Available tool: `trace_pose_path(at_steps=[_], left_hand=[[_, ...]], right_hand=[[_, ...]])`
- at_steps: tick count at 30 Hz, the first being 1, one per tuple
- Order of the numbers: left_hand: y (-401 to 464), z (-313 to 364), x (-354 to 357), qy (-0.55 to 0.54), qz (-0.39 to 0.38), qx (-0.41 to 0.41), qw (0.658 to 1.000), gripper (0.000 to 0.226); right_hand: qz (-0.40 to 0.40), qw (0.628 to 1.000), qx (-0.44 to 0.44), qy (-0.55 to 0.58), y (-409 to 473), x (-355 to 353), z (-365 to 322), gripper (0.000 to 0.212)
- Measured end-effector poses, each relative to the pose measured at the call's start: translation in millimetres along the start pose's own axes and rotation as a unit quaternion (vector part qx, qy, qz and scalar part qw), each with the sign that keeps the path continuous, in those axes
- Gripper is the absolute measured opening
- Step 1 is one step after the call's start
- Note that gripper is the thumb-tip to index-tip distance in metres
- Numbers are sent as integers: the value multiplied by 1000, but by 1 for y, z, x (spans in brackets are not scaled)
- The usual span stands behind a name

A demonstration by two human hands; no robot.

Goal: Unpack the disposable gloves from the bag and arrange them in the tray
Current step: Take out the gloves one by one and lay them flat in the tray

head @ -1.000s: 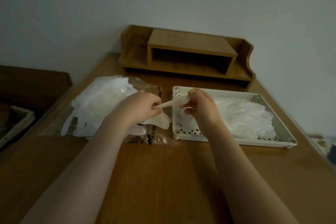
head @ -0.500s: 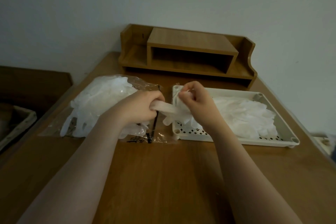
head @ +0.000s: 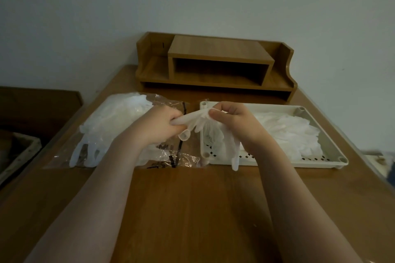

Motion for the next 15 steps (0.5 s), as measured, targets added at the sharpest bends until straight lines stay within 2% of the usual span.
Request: trace_pose_path(at_steps=[3, 6, 9, 12, 15], left_hand=[[-5, 8, -12, -85, 37, 25, 995, 19], [-10, 18, -28, -217, 97, 47, 970, 10], [-16, 31, -36, -288, 152, 53, 944, 22], [-22, 45, -34, -286, 174, 37, 942, 30], [-29, 54, -40, -118, 252, -11, 960, 35]], right_hand=[[19, 999, 7, 25, -3, -10, -1, 25], [11, 1000, 11, 24, -11, -25, -7, 30], [16, 999, 41, 15, -17, -36, -4, 45], [-3, 998, 58, -8, -31, -42, -3, 42], [-93, 986, 134, 21, -52, -36, 23, 24]])
Point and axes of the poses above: each hand's wrist, its own y-axis towards the middle knuckle, its own x-axis out of the palm, z = x × y, the point moved 8 cm from there along y, towards the middle knuckle, and after that the axes turned 3 degrees about y, right-handed, at the moved point
